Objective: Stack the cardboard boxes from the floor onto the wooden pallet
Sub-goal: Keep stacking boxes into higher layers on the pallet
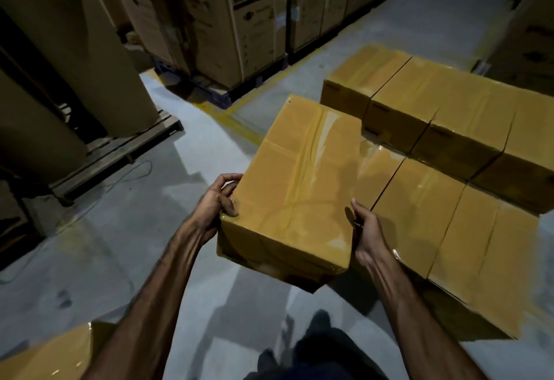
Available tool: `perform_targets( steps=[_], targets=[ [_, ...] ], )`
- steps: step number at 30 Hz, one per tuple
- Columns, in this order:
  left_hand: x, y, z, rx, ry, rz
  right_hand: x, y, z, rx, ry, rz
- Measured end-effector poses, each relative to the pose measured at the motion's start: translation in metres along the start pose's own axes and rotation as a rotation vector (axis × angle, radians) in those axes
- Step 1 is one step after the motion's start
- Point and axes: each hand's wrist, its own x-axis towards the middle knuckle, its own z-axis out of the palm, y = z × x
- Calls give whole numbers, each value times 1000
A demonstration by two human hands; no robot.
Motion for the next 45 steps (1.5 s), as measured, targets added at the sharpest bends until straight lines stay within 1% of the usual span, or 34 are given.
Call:
perform_targets(
  steps=[7,10,12,14,16,19,24,28,32,37,40,45],
  targets=[
    [108,27,-30,125,-17,-88,90,-9,46,-113,119,21],
    [154,46,-37,177,17,-126,130,-22,70,-151,103,-9],
    [181,59,-38,244,46,-170,156,-32,84,-168,84,6],
    [210,70,-38,272,43,-189,177,-42,95,-176,63,41],
    [240,78,-36,289,39,-209,198,-50,105,-188,82,75],
    [281,74,-44,388,54,-256,226,-54,112,-227,131,99],
    [347,60,-55,525,114,-231,278,-54,117,-286,216,105],
    [401,57,-52,557,131,-187,329,-46,126,-295,311,105],
    [463,61,-57,562,84,-178,360,-43,144,-281,409,97],
    [524,74,-51,553,23,-171,368,-65,182,-270,562,135],
    [546,76,-49,568,-6,-187,385,-67,187,-276,618,150],
    [567,66,-46,565,0,-193,407,-67,186,-339,663,131]
  ],
)
